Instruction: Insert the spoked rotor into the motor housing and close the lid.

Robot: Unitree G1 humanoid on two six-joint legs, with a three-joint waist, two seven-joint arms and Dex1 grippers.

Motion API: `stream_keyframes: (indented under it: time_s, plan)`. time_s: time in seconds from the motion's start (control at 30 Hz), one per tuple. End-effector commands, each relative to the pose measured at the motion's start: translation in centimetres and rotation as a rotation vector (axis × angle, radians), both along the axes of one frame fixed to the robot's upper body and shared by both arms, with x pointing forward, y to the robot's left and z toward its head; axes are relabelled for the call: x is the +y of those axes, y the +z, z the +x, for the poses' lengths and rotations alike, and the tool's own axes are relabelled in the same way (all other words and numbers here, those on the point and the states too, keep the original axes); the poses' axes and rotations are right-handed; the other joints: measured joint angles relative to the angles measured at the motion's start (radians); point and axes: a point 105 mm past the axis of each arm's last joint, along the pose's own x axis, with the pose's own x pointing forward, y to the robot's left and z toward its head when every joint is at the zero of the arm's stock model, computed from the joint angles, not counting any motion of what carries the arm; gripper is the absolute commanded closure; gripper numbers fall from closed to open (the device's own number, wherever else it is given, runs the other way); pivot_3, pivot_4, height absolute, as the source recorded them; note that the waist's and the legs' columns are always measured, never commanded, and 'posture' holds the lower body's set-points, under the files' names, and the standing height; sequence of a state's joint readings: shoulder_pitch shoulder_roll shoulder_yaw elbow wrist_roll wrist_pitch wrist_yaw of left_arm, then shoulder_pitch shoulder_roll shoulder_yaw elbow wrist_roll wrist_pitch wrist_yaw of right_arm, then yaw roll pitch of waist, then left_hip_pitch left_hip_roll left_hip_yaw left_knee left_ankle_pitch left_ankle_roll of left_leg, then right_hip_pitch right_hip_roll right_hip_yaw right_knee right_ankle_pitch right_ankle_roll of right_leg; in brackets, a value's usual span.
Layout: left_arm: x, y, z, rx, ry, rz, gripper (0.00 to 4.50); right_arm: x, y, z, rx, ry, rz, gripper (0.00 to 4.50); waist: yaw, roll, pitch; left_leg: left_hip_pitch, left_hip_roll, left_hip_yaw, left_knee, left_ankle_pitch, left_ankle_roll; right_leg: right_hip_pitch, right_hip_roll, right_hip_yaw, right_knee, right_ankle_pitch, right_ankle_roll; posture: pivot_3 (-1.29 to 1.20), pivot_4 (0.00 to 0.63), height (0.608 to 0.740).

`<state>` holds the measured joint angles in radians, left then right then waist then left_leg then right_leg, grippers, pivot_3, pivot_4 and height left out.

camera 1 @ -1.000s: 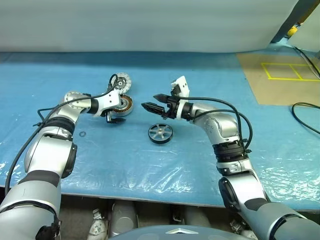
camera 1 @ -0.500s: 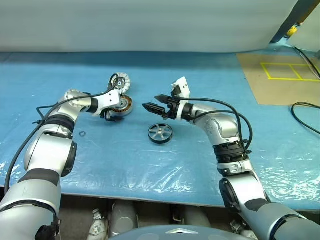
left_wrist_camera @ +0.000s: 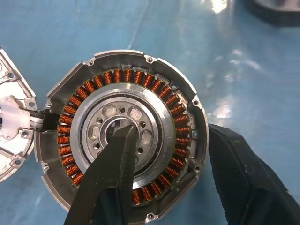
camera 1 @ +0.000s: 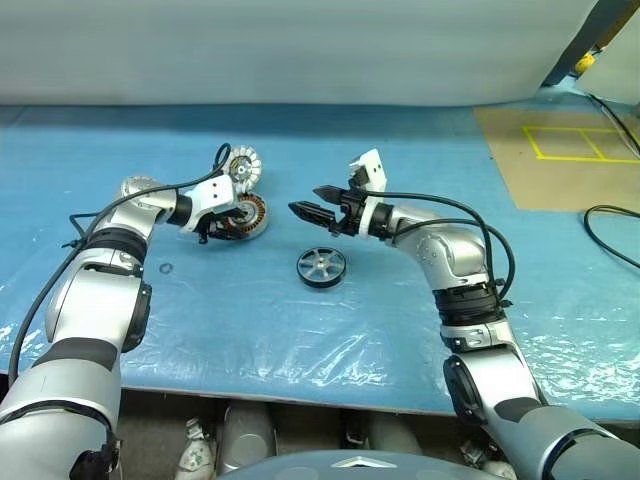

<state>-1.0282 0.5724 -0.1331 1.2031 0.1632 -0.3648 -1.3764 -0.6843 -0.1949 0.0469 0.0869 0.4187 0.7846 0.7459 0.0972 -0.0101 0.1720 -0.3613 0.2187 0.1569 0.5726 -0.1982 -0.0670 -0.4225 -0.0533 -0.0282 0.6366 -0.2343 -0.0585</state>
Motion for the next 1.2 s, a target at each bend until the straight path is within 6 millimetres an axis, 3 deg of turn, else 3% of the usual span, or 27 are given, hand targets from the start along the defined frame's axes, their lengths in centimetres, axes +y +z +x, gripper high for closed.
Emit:
stream_keyframes:
  time_s: [0.03, 0.2, 0.37, 0.7, 0.83, 0.93, 1.2]
  plan:
    - [-0.2, -0.1, -1.7, 0.029, -0.095, -0.025, 2.44, 0.7, 0.2, -1.9, -0.034, 0.11, -0.031, 0.0, -0.001, 0.0, 0.0, 0.0, 0.0, 0.0, -0.001, 0.0, 0.0, 0.0, 0.0, 0.0, -0.001, 0.0, 0.0, 0.0, 0.15, 0.74]
    - [-0.2, -2.5, -5.5, 0.09, -0.142, 0.02, 2.44, 0.8, -2.5, -2.6, -0.066, 0.135, -0.17, 0.0, -0.005, 0.0, 0.0, -0.001, 0.001, 0.001, -0.003, -0.001, -0.001, 0.0, 0.0, -0.001, -0.003, 0.0, 0.0, 0.0, 0.15, 0.74]
    - [-0.3, -4.4, -9.2, 0.159, -0.111, 0.083, 2.44, 0.9, -3.0, -2.7, -0.077, 0.139, -0.187, 0.0, -0.016, 0.001, -0.001, 0.003, 0.003, 0.004, -0.004, -0.001, -0.001, 0.0, 0.0, 0.001, -0.002, -0.002, -0.002, 0.0, 0.15, 0.74]
    - [-0.4, -5.7, -11.4, 0.242, -0.002, 0.123, 2.44, 1.3, -2.7, -2.4, -0.083, 0.145, -0.165, 0.0, -0.035, 0.006, -0.003, 0.012, 0.002, 0.011, -0.008, -0.001, -0.001, 0.005, 0.0, 0.006, -0.005, -0.006, -0.003, 0.0, 0.15, 0.74]
    - [-0.4, -5.6, -11.2, 0.228, 0.047, 0.113, 1.23, 1.3, -2.6, -2.3, -0.082, 0.136, -0.155, 0.0, -0.038, 0.01, -0.006, 0.012, 0.002, 0.012, -0.011, -0.001, -0.001, 0.005, 0.001, 0.006, -0.009, -0.006, -0.003, 0.0, 0.15, 0.74]
    - [-0.4, -4.5, -10.7, 0.178, 0.116, 0.058, 0.24, 1.0, -2.7, -2.2, -0.071, 0.129, -0.149, 0.0, -0.04, 0.01, -0.006, 0.011, 0.001, 0.012, -0.011, -0.001, -0.001, 0.006, 0.001, 0.006, -0.01, -0.005, -0.003, 0.0, 0.15, 0.74]
    - [-1.8, 1.9, -13.9, 0.187, 0.182, -0.326, 0.24, 0.7, -3.6, -2.4, -0.045, 0.128, -0.143, 0.0, -0.054, 0.009, -0.005, 0.01, 0.003, 0.011, -0.011, -0.001, -0.001, 0.004, 0.002, 0.005, -0.013, -0.005, -0.003, 0.0, 0.15, 0.74]
